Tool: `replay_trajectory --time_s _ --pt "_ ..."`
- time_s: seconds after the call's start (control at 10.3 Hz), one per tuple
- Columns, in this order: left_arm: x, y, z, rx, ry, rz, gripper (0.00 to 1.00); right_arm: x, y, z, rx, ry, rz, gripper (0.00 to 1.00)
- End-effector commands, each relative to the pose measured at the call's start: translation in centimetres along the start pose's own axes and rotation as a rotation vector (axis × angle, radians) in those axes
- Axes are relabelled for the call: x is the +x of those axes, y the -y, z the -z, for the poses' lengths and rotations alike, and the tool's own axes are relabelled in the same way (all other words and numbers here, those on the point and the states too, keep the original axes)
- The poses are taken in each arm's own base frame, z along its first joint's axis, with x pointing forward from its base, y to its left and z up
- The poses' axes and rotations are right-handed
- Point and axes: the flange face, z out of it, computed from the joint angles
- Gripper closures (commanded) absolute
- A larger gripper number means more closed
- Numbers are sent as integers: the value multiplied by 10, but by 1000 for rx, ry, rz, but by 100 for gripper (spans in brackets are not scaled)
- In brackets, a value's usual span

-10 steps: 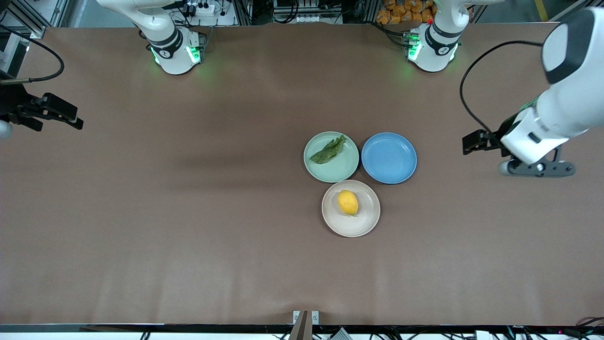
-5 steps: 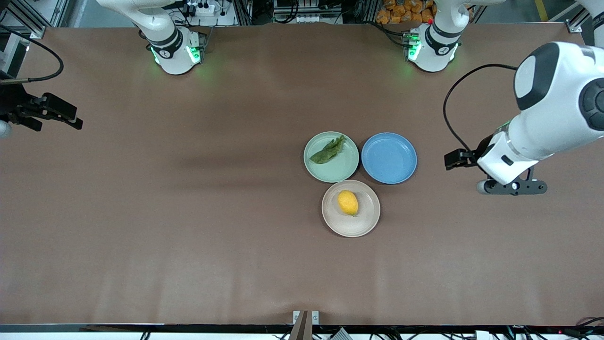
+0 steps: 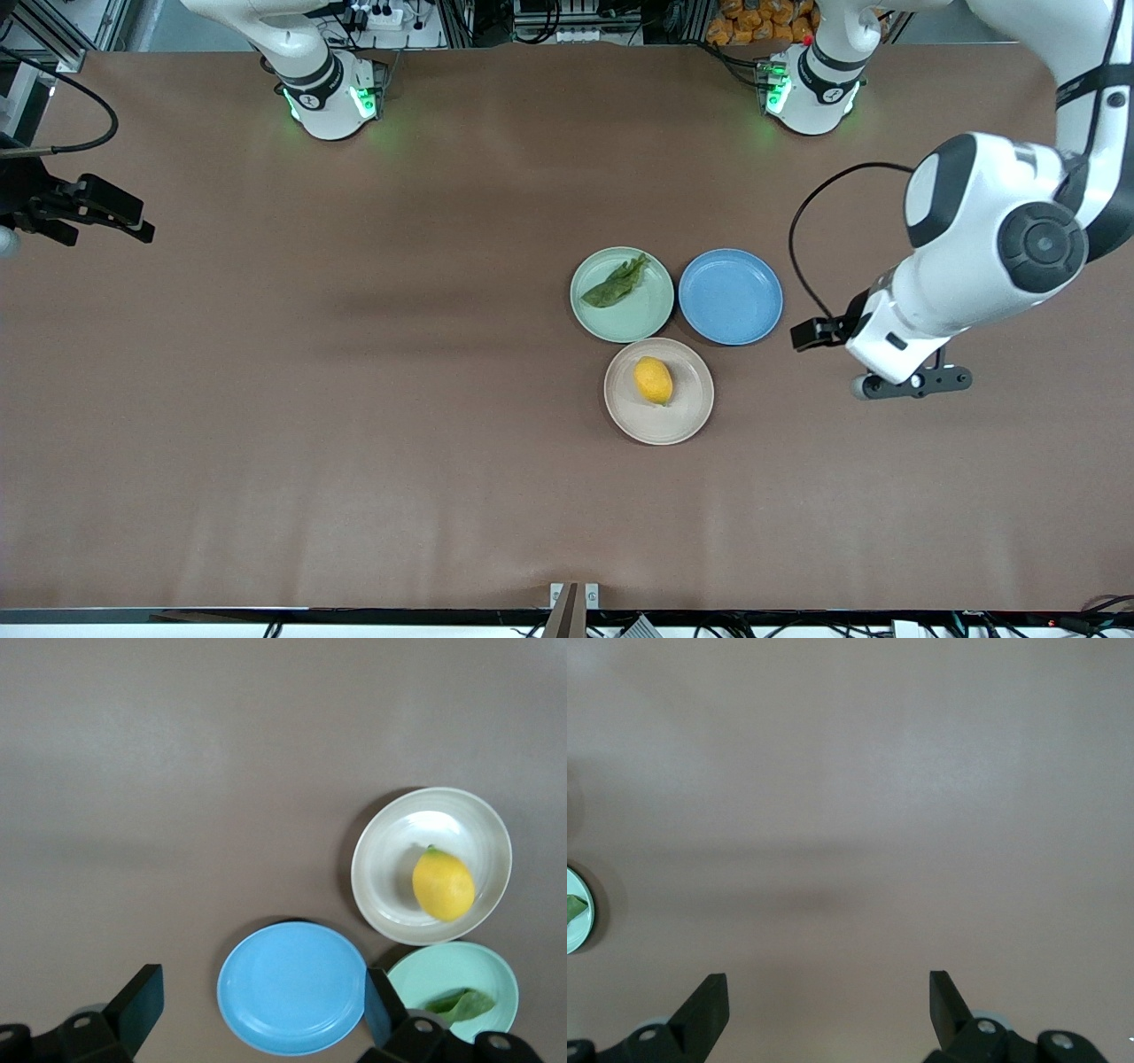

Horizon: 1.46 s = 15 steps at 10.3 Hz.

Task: Pick lemon and lettuce from plates
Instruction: 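Lower the left gripper and grasp the lemon while the right gripper approaches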

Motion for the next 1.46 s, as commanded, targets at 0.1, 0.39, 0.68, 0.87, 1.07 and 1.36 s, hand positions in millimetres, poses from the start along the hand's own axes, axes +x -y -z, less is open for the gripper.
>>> replay_trajectory --time_s 0.1,0.39,0.68,0.87,1.07,1.36 --pt "12 -48 -39 -47 -42 120 0 -5 -2 5 -11 -5 -9 0" --pt "8 -88 -86 -60 -53 131 0 -5 -9 7 -13 -15 -23 0" --pt "6 -120 -140 -76 -76 132 0 -5 -3 6 -56 -12 -8 0" --pt "-1 -138 -167 -80 -79 140 0 -2 4 2 -55 -13 -1 0" --pt "-15 -156 -192 -61 -54 116 0 3 50 -11 -52 -14 -10 0" --pt "-25 -167 -213 -50 -41 108 0 3 120 -35 -53 -12 -24 0"
